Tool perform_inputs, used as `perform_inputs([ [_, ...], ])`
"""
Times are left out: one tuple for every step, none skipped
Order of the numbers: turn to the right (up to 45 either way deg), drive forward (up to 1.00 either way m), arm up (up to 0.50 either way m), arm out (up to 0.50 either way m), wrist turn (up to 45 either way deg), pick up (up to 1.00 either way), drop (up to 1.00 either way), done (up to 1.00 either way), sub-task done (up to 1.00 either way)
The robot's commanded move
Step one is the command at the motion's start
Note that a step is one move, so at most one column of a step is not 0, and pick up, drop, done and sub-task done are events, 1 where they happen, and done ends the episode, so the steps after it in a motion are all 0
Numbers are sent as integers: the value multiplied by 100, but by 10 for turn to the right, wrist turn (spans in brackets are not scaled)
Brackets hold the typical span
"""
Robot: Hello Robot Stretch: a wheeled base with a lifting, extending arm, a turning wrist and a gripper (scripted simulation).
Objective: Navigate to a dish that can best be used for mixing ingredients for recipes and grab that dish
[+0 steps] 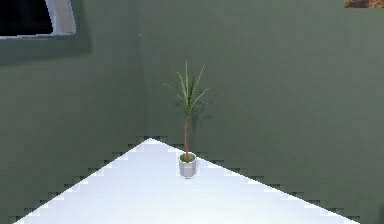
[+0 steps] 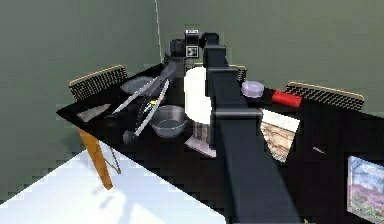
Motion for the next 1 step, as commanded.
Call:
perform_inputs([
  [0,0,0,0,450,0,0,0,0],
])
